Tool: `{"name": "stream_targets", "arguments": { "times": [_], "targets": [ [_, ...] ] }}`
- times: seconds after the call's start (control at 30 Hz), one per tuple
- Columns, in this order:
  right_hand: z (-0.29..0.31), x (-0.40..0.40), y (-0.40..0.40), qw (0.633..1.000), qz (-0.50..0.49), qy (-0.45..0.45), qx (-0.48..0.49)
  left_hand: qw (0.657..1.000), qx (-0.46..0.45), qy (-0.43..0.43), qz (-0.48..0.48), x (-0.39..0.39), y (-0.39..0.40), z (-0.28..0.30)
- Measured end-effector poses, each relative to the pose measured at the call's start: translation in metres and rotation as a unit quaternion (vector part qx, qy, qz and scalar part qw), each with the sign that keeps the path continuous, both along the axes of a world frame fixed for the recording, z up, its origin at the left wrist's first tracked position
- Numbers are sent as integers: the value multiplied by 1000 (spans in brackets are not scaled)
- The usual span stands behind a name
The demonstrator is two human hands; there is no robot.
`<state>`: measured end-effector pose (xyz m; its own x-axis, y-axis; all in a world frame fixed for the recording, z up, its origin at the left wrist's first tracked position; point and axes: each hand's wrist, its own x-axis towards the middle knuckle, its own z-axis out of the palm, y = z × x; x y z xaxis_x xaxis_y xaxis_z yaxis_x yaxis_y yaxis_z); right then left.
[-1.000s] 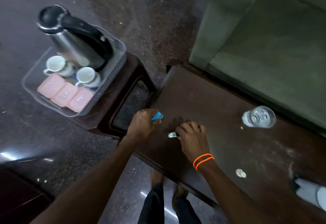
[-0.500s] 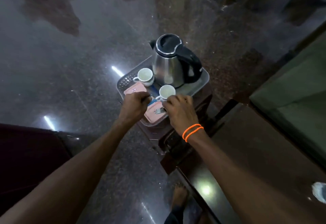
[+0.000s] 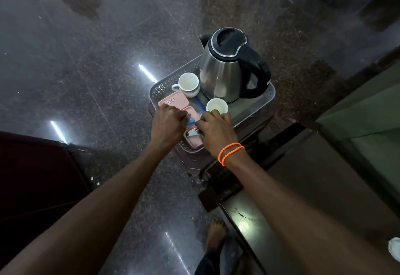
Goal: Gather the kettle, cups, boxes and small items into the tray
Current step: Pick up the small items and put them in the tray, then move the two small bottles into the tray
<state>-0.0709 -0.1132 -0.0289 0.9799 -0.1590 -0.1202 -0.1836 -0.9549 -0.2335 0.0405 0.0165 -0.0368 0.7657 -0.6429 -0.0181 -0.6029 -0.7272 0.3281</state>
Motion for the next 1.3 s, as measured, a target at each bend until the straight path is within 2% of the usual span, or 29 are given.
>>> {"name": "stream_targets", "arguments": {
  "times": [0.13, 0.27, 0.43, 0.53, 0.67, 0.77, 0.9, 0.97, 1.17, 1.3],
  "targets": [
    [2, -21, -11, 996, -26, -70, 56, 997, -65, -16, 29, -7, -5, 8],
    [-1, -63, -33, 985, -81, -144, 48, 993, -90, -66, 30, -33, -34, 18],
    [-17, -143, -68, 978, -154, -142, 16, 987, -133, -72, -48, -107, -95, 21],
    [-29, -203, -86, 969, -211, -132, -3, 981, -144, -26, -128, -161, -128, 14],
    [-44, -297, -97, 949, -303, -91, -9, 969, -86, 100, -209, -251, -154, -8],
    [-53, -374, -94, 926, -373, -54, -13, 942, -33, 176, -284, -321, -161, -30],
    [-58, -473, -81, 890, -455, -16, -10, 875, 35, 282, -391, -411, -160, -54],
    [-60, -513, -70, 869, -496, -4, 0, 851, 70, 305, -421, -449, -155, -63],
    [-77, -598, -23, 816, -575, 28, 53, 800, 122, 270, -522, -511, -134, -88],
    [-92, -617, 4, 801, -587, 29, 112, 787, 133, 235, -556, -518, -127, -101]
  ]
}}
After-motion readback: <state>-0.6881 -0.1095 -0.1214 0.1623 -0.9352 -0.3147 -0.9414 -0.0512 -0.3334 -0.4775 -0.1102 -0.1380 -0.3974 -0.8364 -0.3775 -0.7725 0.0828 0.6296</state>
